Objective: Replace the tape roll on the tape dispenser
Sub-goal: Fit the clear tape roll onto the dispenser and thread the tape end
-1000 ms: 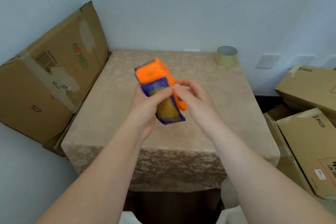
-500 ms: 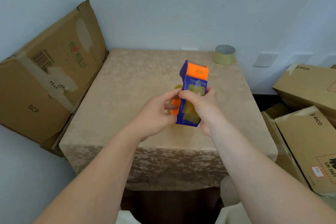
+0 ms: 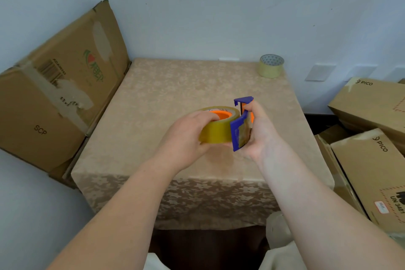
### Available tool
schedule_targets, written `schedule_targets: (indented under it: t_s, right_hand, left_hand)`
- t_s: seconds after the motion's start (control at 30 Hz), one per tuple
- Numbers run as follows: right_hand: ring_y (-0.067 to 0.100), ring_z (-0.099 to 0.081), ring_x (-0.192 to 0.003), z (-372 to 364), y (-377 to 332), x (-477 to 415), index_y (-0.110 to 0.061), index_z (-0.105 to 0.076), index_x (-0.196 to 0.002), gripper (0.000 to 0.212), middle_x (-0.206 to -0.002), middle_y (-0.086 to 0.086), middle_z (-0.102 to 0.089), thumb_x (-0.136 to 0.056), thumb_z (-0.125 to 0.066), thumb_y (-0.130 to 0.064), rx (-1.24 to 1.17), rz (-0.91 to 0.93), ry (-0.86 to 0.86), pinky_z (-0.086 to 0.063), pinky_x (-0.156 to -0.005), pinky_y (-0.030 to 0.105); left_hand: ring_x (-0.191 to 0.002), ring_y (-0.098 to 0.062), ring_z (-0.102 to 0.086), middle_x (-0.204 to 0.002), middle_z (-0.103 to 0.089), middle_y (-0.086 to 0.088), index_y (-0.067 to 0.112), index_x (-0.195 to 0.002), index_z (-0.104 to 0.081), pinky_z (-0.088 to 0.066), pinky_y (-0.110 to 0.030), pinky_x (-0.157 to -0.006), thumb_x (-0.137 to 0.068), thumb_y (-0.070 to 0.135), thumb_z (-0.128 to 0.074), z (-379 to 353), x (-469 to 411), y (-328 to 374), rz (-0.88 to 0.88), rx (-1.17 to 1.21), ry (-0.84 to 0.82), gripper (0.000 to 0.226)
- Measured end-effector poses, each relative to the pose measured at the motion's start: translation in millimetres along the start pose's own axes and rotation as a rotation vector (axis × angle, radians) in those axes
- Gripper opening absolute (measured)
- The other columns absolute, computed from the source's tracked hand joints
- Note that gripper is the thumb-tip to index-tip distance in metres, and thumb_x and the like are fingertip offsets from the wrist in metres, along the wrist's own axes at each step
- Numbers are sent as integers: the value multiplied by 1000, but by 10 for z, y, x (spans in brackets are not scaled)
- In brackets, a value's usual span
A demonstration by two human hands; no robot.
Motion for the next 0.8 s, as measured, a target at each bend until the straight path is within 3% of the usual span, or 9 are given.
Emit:
schedule_targets:
  t_s: [0.07, 0.2, 0.33, 0.47, 0.57, 0.7, 0.8]
  right_hand:
    - [25, -63, -70, 10, -14, -2, -10, -69, -70, 33, -72, 8, -69, -84, -51, -34, 21, -8, 7, -52, -87, 42]
    - [24, -56, -87, 34, -3, -39, -17, -56, -93, 22, -92, 7, -60, -79, -57, -35, 97, -29, 21, -45, -97, 47]
    - [21, -56, -77, 74, -17, -13, -16, -58, -80, 18, -79, 3, -59, -81, -57, -35, 146, -68, 33, -44, -99, 41]
    - [24, -64, -81, 115, 30, 10, -11, -62, -97, 32, -85, 8, -65, -80, -59, -39, 175, -127, 49, -54, -82, 40]
    - [21, -65, -66, 118, 96, 27, -14, -62, -89, 29, -71, 5, -66, -79, -59, -41, 171, -176, 46, -58, -70, 33]
    - [16, -55, -60, 154, 31, 12, -16, -58, -80, 23, -70, -1, -58, -82, -58, -39, 216, -107, 81, -50, -58, 25]
    - [12, -48, -59, 160, -105, -9, -20, -52, -80, 16, -68, -4, -49, -85, -54, -36, 191, -14, 89, -43, -58, 24]
  left_hand:
    - [-102, -21, -61, -111, -69, -3, 16, -114, -65, -38, -16, -82, -63, 7, -71, 80, -6, -2, 4, 92, 41, 52]
    - [-101, -16, -57, -106, -61, 0, 22, -114, -66, -50, -37, -90, -62, 9, -75, 151, -5, -113, 98, 218, 60, 54]
    - [-99, -14, -58, -102, -62, 3, 24, -113, -67, -51, -41, -88, -62, 13, -77, 259, 13, -101, 121, 242, 124, 53]
    - [-97, -1, -58, -101, -64, 12, 30, -110, -66, -52, -30, -86, -61, 17, -75, 366, 13, -101, 126, 340, 187, 51]
    - [-98, 6, -58, -102, -62, 16, 39, -98, -61, -53, -20, -84, -62, 0, -81, 453, 7, -281, 230, 619, 266, 57]
    - [-107, -15, -61, -102, -66, 11, 39, -95, -63, -53, -31, -85, -59, 5, -82, 604, 47, -537, 330, 753, 406, 53]
    - [-104, -14, -62, -101, -65, 10, 28, -103, -62, -50, -28, -89, -63, 3, -81, 674, 90, -661, 378, 716, 445, 51]
Point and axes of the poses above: each hand's wrist, its own x-axis away from the middle knuckle, its own z-axis out of the back of the hand, y = z × x, the point moved 10 cm from there along -x, towards the middle knuckle
